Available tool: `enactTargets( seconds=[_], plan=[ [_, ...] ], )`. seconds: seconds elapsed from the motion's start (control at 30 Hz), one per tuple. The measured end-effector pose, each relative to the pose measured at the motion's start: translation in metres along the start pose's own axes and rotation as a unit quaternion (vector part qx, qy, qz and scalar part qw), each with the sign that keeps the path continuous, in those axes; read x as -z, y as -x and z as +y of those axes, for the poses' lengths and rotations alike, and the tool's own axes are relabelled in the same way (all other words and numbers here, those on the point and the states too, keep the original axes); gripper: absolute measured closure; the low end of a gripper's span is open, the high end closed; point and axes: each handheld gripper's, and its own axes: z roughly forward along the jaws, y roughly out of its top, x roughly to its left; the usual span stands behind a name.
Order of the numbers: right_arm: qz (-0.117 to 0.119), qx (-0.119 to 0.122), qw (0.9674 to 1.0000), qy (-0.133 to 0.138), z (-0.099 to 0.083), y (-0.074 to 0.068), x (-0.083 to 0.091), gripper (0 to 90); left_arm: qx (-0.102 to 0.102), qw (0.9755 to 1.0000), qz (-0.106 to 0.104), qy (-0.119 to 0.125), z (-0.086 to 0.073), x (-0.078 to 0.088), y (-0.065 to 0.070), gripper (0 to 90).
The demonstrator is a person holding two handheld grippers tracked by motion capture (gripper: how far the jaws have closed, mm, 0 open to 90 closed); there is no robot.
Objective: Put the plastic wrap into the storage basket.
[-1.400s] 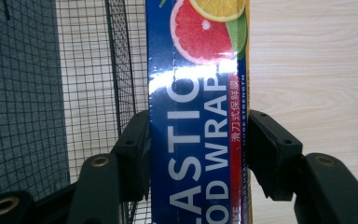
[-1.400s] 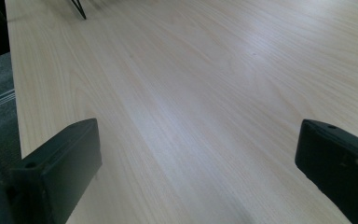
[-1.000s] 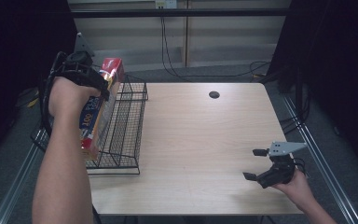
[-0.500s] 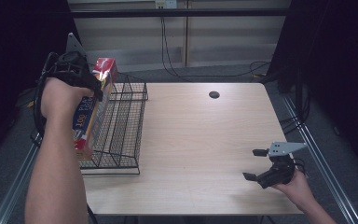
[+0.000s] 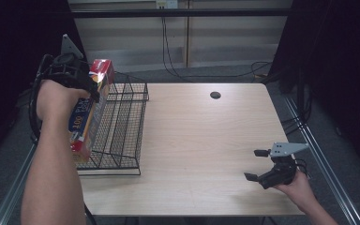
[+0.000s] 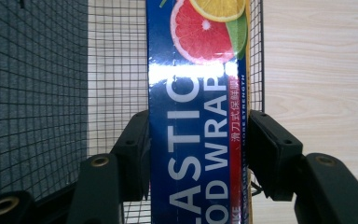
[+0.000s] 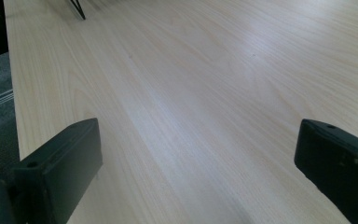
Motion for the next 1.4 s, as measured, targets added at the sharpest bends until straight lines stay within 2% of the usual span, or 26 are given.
enactTargets(
  seconds=[0.03,0.1,0.13,0.27,0.3,0.37,0.47,0.5,0.57,0.6,0.7,0.73,0.9,0.97,1.0,1.2,1.3,1.4],
  plan=[
    [0.001,0.0,1.0,0.0,0.0,0.0,0.0,0.7,-0.004,1.0,0.002,-0.001,0.0,0.0,-0.002,45.9],
    [0.002,-0.002,1.0,-0.002,0.0,0.0,0.0,0.7,0.005,1.0,0.001,0.001,-0.001,0.0,-0.003,45.9],
    [0.002,-0.001,1.0,-0.001,0.0,-0.001,0.0,0.8,0.001,1.0,0.005,0.001,-0.001,0.0,-0.005,45.9],
    [0.002,-0.001,1.0,-0.001,0.0,-0.001,-0.001,0.8,0.007,1.0,0.004,0.0,-0.002,0.0,-0.007,45.9],
    [0.001,-0.001,1.0,-0.002,0.0,-0.001,-0.001,0.8,-0.003,0.9999,0.01,-0.002,-0.002,0.0,-0.009,45.9],
    [0.002,-0.001,1.0,-0.001,0.0,-0.001,-0.001,0.8,0.008,0.9999,0.006,0.001,-0.003,-0.001,-0.009,45.8],
    [0.004,-0.001,1.0,0.0,0.0,-0.001,-0.001,0.8,0.004,0.9999,0.011,0.0,-0.003,-0.003,-0.012,45.8],
    [0.002,0.0,1.0,0.0,0.0,-0.001,-0.001,0.8,0.013,0.9999,0.009,0.002,-0.004,-0.004,-0.013,45.8],
    [0.001,0.002,1.0,-0.002,0.0,-0.001,-0.001,0.8,0.005,0.9999,0.014,0.0,-0.004,-0.005,-0.016,45.8],
    [0.003,0.002,1.0,-0.002,0.0,-0.001,-0.002,0.8,0.016,0.9998,0.01,0.001,-0.004,-0.007,-0.015,45.8],
    [0.005,0.0,1.0,-0.003,0.0,-0.001,-0.002,0.8,0.017,0.9997,0.014,0.004,-0.005,-0.008,-0.018,45.7],
    [0.003,0.0,1.0,-0.004,0.0,-0.001,-0.002,0.8,0.01,0.9998,0.017,0.005,-0.005,-0.008,-0.019,45.7],
    [0.003,0.001,1.0,-0.002,0.0,-0.001,-0.002,0.8,0.023,0.9997,0.01,0.006,-0.008,-0.011,-0.023,45.6],
    [0.005,0.001,1.0,-0.004,0.0,-0.001,-0.003,0.8,0.013,0.9998,0.016,0.004,-0.008,-0.013,-0.025,45.6],
    [0.006,0.0,1.0,-0.006,0.0,-0.001,-0.003,0.8,0.019,0.9997,0.013,0.003,-0.008,-0.014,-0.024,45.6],
    [0.008,0.002,0.9999,-0.007,0.0,-0.001,-0.004,0.9,0.02,0.9996,0.022,0.002,-0.008,-0.018,-0.026,45.6],
    [0.005,0.0,1.0,-0.004,0.0,-0.001,-0.004,0.9,0.025,0.9995,0.017,-0.003,-0.008,-0.021,-0.026,45.5],
    [0.005,0.0,1.0,-0.006,0.0,-0.001,-0.004,0.9,0.018,0.9995,0.027,-0.002,-0.008,-0.024,-0.028,45.5]
  ],
)
